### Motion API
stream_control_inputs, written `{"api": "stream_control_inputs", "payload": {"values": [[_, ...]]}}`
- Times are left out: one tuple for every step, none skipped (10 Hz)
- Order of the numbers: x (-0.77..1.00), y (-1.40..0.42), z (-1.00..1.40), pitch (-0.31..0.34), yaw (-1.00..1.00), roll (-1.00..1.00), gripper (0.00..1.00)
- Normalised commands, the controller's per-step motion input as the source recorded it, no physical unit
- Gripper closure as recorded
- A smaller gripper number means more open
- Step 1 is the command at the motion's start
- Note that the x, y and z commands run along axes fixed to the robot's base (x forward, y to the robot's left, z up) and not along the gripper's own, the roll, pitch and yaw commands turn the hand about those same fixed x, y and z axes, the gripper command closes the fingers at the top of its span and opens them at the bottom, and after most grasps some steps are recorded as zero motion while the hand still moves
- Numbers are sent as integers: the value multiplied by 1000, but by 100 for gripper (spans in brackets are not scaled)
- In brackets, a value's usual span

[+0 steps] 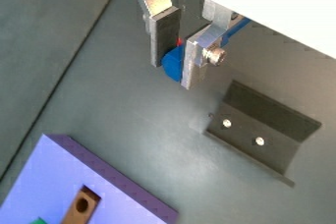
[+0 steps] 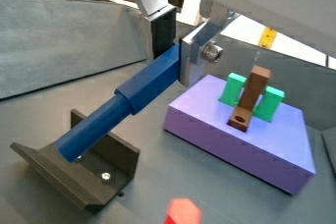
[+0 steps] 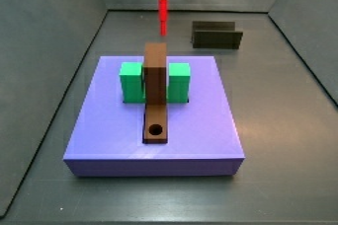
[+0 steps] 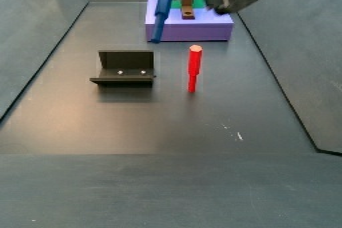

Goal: Pick up the blue object. Move up. Place the blue object on the fixture. Regrasp the blue object. Move to above the board. Insert the blue object.
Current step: Place the blue object on the fixture.

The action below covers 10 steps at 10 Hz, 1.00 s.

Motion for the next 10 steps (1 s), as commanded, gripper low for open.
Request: {"api": "stream_control_inputs", "payload": {"values": [[1000, 0, -289, 0, 0, -383, 100], [1000, 0, -346, 0, 0, -323, 100], [1000, 0, -349, 0, 0, -300, 100], [1000, 0, -346, 0, 6, -266, 100], [1000, 0, -297, 0, 71, -220, 100], [1000, -26, -271, 0, 91, -189, 100], [1000, -86, -206, 0, 137, -146, 100], [460, -100, -49, 9, 0, -111, 100], [0, 0, -20, -29, 0, -80, 100], [14, 17, 0, 0, 0, 0, 100]]}}
